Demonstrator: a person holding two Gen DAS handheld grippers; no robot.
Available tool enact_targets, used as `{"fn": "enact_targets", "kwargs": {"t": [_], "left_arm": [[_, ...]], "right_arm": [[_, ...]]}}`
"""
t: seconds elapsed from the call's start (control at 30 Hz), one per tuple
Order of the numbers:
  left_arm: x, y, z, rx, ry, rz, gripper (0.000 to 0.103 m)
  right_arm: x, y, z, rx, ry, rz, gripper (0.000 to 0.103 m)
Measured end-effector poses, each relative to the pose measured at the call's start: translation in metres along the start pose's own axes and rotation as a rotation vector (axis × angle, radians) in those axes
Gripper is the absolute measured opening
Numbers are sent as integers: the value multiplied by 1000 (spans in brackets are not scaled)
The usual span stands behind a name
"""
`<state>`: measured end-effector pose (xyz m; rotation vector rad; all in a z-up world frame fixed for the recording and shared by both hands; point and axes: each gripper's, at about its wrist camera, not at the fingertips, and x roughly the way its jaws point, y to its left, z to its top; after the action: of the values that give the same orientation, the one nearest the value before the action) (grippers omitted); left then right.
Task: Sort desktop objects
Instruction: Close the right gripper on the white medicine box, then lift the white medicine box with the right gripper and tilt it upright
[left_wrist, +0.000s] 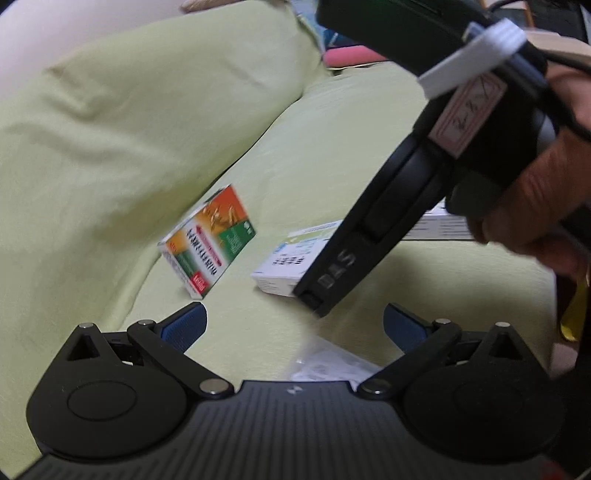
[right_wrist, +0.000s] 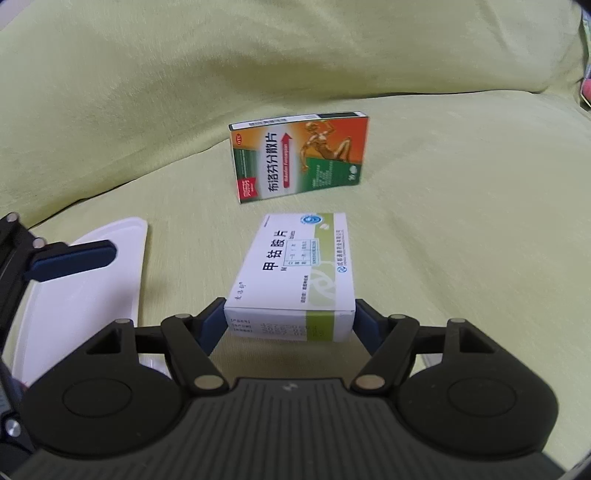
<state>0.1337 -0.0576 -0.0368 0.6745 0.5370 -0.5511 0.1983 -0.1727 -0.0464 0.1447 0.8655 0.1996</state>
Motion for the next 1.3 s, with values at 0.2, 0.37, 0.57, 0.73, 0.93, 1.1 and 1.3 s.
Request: {"fn": "enact_targets", "kwargs": {"t": [0.2, 0.37, 0.57, 0.73, 0.93, 1.1, 1.3], "left_arm": [[-13, -6, -16, -19, 9, -28, 103], [-10, -8, -22, -28, 31, -19, 103], [-2, -13, -16, -28, 38, -8, 103], [-4, -12, -3, -18, 38, -1, 103], [0, -10, -6, -17, 43, 14, 103], [6, -5, -10, -21, 45, 17, 103], [19, 2, -8, -25, 46, 14, 103]], "right_arm": [[-36, -23, -33, 28, 17, 26, 69], [-56, -27, -66, 8, 52, 23, 69], [-62, -39, -92, 31, 78, -2, 69], [-64, -47, -98, 43, 75, -31, 70], [-75, -38, -100, -11, -9, -70, 72], [-67, -24, -99, -129, -30, -92, 72], [-52, -22, -92, -203, -2, -150, 74]]}}
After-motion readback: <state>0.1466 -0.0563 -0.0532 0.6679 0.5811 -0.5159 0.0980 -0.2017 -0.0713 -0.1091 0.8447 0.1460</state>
